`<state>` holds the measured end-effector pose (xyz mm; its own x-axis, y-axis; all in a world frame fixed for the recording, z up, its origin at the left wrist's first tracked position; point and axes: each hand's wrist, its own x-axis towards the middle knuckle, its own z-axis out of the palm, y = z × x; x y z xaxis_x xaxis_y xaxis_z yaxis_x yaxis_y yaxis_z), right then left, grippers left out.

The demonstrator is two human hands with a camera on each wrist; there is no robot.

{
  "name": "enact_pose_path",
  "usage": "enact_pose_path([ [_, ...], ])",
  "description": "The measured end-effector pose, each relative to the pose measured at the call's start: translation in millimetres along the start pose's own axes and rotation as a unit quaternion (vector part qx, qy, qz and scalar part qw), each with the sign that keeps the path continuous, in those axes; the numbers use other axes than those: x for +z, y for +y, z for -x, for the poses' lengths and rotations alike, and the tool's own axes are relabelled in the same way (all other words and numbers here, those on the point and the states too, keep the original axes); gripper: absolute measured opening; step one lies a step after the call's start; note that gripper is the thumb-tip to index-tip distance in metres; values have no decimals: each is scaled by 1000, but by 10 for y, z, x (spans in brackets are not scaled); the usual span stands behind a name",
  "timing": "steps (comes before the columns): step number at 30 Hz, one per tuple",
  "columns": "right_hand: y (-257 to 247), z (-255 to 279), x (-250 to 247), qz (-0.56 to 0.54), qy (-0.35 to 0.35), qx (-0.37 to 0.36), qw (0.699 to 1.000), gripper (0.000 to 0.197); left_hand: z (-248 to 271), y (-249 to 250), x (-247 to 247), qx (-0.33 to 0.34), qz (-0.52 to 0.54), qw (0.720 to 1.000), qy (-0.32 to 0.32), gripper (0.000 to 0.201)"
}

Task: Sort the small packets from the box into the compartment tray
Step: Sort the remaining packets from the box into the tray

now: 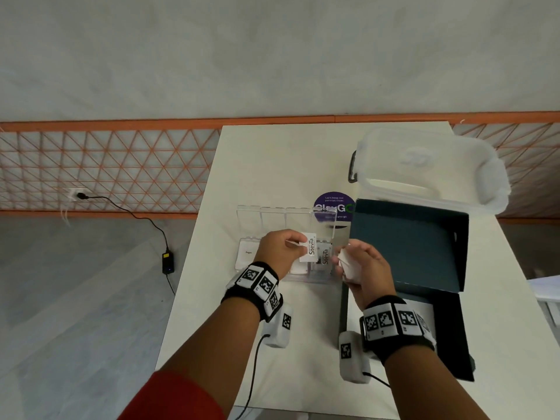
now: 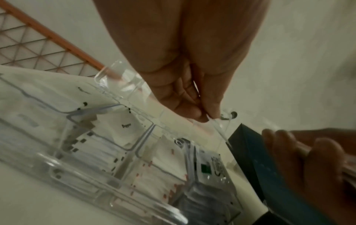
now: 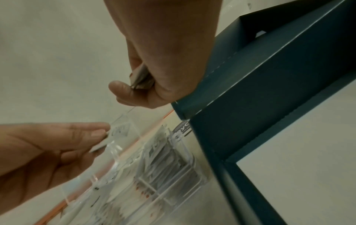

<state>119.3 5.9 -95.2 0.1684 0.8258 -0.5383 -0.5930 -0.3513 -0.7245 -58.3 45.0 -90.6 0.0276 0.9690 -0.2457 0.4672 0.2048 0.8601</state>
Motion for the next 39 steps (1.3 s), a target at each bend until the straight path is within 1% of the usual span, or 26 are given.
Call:
enact_pose_path([
  [3,-78,-25,-102,-7,8,3,1000,10,-63,13,138,0,-38,999,-24,17],
  [6,-138,-33,-167,3,8,0,1000,9,-111,29,281,2,-69,997,-35,19],
  [8,-182,-48,-222,-2,12,-1,1000,10,-141,38,368,16,-120,992,-42,23],
  [10,-227,-69,-285,-6,16,-5,1000,10,-172,39,456,37,-195,979,-52,29],
  [11,-249,-80,-311,-9,17,-7,1000,11,-182,32,496,49,-241,968,-54,31],
  [14,-303,-113,-356,-18,18,-12,1000,9,-180,-19,585,73,-349,934,-31,31],
  [16,-322,-131,-350,-21,15,-13,1000,7,-178,-33,616,77,-385,919,-17,29],
  [19,-328,-134,-287,-22,-7,3,1000,10,-203,-4,641,85,-430,898,-30,29],
  [22,-330,-118,-197,-53,-39,41,997,17,-222,29,665,86,-446,890,-39,29],
  [26,-329,-119,-136,-50,-75,56,994,30,-210,12,658,83,-431,897,-41,29],
  [29,-312,-118,-123,-10,-91,54,994,34,-180,11,578,78,-374,924,-28,31],
  [31,-294,-108,-108,28,-96,54,993,31,-150,48,506,78,-316,945,-18,31],
  [32,-279,-107,-95,44,-98,52,993,29,-128,81,464,81,-281,956,-11,27],
  [34,-239,-114,-56,73,-99,43,992,26,-78,148,374,86,-183,979,-1,11],
  [35,-212,-118,-31,88,-96,38,991,24,-57,171,331,76,-120,990,-7,7],
  [37,-157,-125,35,107,-85,27,990,19,-13,201,260,44,-12,999,-21,18],
  [38,-134,-125,69,112,-81,21,990,18,5,204,237,31,10,999,-25,15],
  [39,-109,-120,106,117,-80,18,990,17,13,197,216,25,14,999,-20,9],
])
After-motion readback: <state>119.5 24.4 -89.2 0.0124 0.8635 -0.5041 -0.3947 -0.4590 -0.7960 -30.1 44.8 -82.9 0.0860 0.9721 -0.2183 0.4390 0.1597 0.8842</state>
